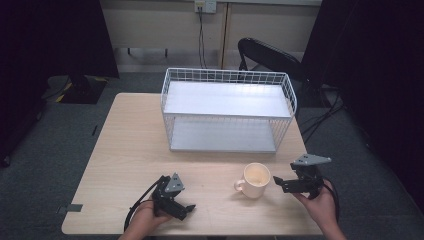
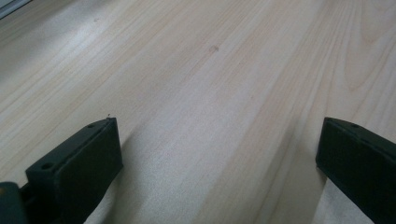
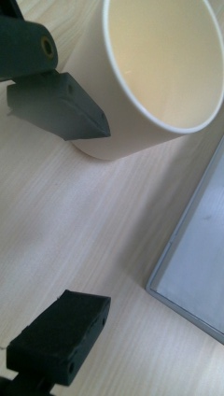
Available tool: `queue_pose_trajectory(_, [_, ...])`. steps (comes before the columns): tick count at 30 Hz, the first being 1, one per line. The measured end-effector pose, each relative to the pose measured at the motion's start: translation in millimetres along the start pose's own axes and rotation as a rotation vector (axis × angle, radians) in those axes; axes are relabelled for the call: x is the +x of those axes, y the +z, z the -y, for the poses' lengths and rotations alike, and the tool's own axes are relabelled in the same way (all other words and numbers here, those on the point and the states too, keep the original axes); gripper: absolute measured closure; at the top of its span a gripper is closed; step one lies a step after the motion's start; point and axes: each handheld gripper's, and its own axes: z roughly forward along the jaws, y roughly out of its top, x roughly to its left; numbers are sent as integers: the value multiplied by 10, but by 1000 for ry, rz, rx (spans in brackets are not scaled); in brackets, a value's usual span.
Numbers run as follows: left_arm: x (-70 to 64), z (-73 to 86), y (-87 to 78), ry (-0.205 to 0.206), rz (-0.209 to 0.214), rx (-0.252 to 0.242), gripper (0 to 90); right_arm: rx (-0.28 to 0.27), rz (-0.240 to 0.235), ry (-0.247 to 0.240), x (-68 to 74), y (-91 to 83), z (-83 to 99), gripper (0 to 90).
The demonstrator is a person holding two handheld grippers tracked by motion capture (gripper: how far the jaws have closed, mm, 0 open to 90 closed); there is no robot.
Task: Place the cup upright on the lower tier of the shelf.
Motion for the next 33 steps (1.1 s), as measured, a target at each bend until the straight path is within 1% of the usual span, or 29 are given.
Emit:
queue_pose_trajectory(7, [0, 0, 0, 0, 0, 0, 0, -6, 2, -5, -15, -32, -87, 149])
queue_pose_trajectory(8, [0, 0, 0, 0, 0, 0, 0, -9, 0, 0, -17, -43, -116, 148])
queue_pose_trajectory(13, [0, 0, 0, 0, 0, 0, 0, -20, -4, -3, -4, -52, -169, 148])
queue_pose_trajectory(15, [0, 0, 0, 0, 0, 0, 0, -25, -7, -8, 22, -58, -220, 148])
queue_pose_trajectory(21, [0, 0, 0, 0, 0, 0, 0, -27, -13, -14, 67, -59, -290, 148])
queue_pose_trajectory(23, [0, 0, 0, 0, 0, 0, 0, -32, -16, -24, 93, -56, -331, 148])
queue_pose_trajectory(28, [0, 0, 0, 0, 0, 0, 0, -32, -22, -31, 124, -44, -370, 148])
queue_pose_trajectory(33, [0, 0, 0, 0, 0, 0, 0, -32, -43, -29, 173, 3, -393, 151])
